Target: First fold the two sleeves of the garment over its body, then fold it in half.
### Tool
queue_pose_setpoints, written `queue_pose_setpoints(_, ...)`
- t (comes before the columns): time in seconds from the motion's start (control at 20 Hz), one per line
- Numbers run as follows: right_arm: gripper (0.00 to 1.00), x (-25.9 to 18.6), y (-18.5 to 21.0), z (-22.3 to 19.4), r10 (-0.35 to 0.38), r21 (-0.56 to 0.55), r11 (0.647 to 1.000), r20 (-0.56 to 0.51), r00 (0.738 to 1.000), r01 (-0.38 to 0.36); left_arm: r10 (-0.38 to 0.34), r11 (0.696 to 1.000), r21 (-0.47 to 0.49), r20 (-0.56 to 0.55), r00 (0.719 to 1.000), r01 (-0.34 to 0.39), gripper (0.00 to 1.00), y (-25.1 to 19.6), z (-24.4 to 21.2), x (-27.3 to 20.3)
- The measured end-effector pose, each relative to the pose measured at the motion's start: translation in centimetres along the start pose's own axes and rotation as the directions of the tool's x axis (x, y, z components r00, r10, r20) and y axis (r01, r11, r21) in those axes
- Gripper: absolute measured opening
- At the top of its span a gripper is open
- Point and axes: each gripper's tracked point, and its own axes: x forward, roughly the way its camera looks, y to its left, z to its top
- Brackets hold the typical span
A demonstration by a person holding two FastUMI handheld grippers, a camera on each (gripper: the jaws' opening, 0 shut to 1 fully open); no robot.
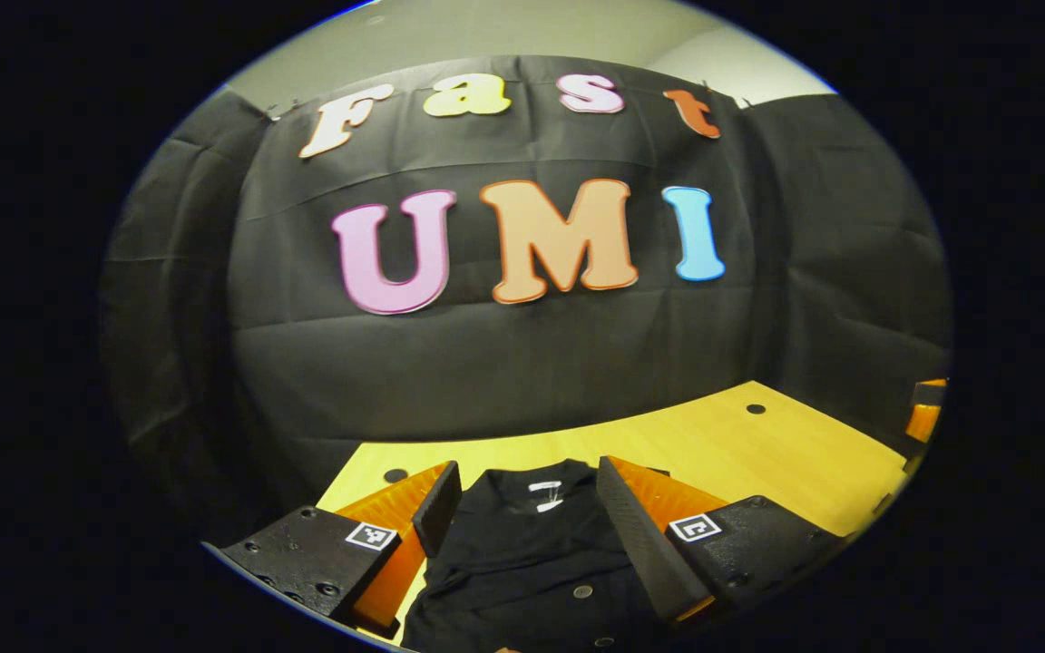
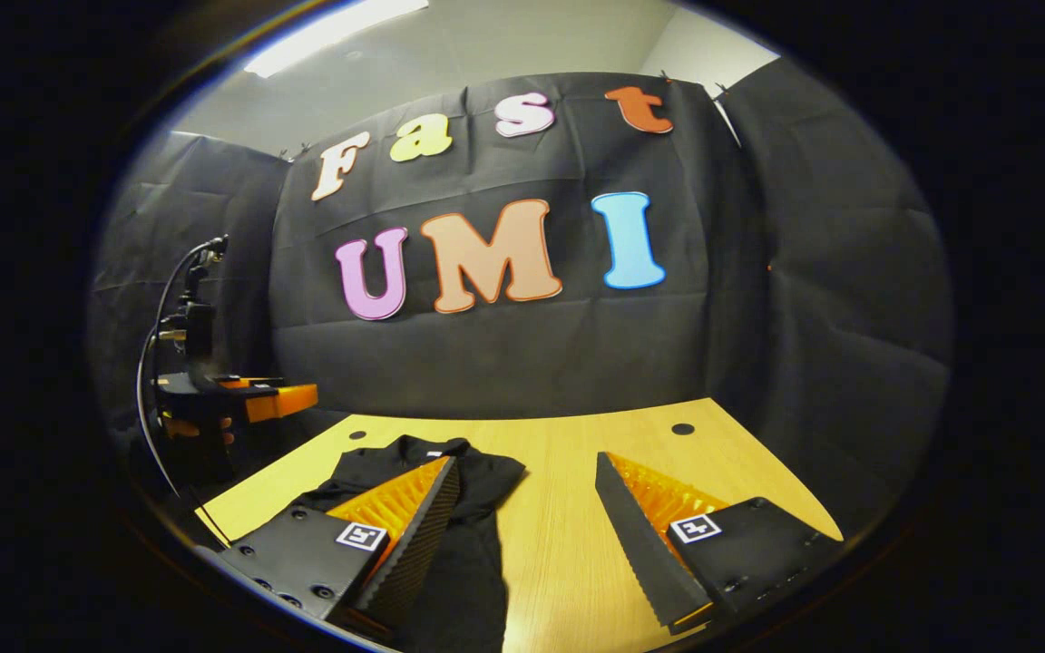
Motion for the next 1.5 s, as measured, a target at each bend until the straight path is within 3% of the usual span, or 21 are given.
queue_pose_setpoints(0.05, 0.92, -0.1, 0.5, 0.0, 0.007, -0.005, 1.000, 0.002, 1.000, -0.007, 0.026, 1.000, -0.006, 0.004, 1.000, -0.025, 0.93, 1.2, -0.3, -1.2)
queue_pose_setpoints(0.1, 0.97, -0.2, 1.1, -0.3, 0.013, -0.006, 1.000, -0.004, 1.000, -0.013, 0.049, 0.999, -0.007, 0.004, 0.999, -0.049, 0.93, 2.6, -0.8, -2.5)
queue_pose_setpoints(0.2, 0.92, -0.5, 2.6, -1.2, 0.023, -0.016, 1.000, -0.017, 1.000, -0.023, 0.085, 0.996, -0.016, -0.015, 0.996, -0.085, 0.93, 4.8, -2.0, -5.2)
queue_pose_setpoints(0.25, 0.97, -0.7, 3.1, -1.6, 0.017, -0.023, 1.000, -0.027, 1.000, -0.018, 0.094, 0.995, -0.027, -0.026, 0.995, -0.094, 0.93, 5.6, -2.5, -6.7)
queue_pose_setpoints(0.65, 0.97, -4.0, 6.0, -6.2, -0.011, -0.020, 1.000, -0.118, 0.993, 0.009, 0.138, 0.989, -0.043, -0.142, 0.980, -0.145, 0.93, 10.2, -9.7, -15.2)
queue_pose_setpoints(0.75, 0.92, -4.6, 6.3, -7.8, -0.021, -0.026, 1.000, -0.148, 0.989, 0.017, 0.138, 0.986, -0.064, -0.189, 0.972, -0.152, 0.93, 10.4, -12.3, -16.3)
queue_pose_setpoints(0.8, 0.97, -4.8, 6.4, -8.4, -0.022, -0.029, 0.999, -0.159, 0.987, 0.018, 0.142, 0.985, -0.067, -0.211, 0.967, -0.159, 0.93, 10.6, -13.6, -16.9)
queue_pose_setpoints(1.15, 0.97, -6.2, 6.7, -14.4, -0.036, -0.046, 0.999, -0.279, 0.960, 0.024, 0.160, 0.979, -0.064, -0.356, 0.921, -0.195, 0.93, 12.0, -21.8, -19.9)
queue_pose_setpoints(1.5, 0.98, -7.0, 5.8, -21.0, -0.061, -0.075, 0.997, -0.415, 0.908, 0.032, 0.135, 0.973, -0.087, -0.528, 0.838, -0.212, 0.95, 12.0, -30.3, -21.6)
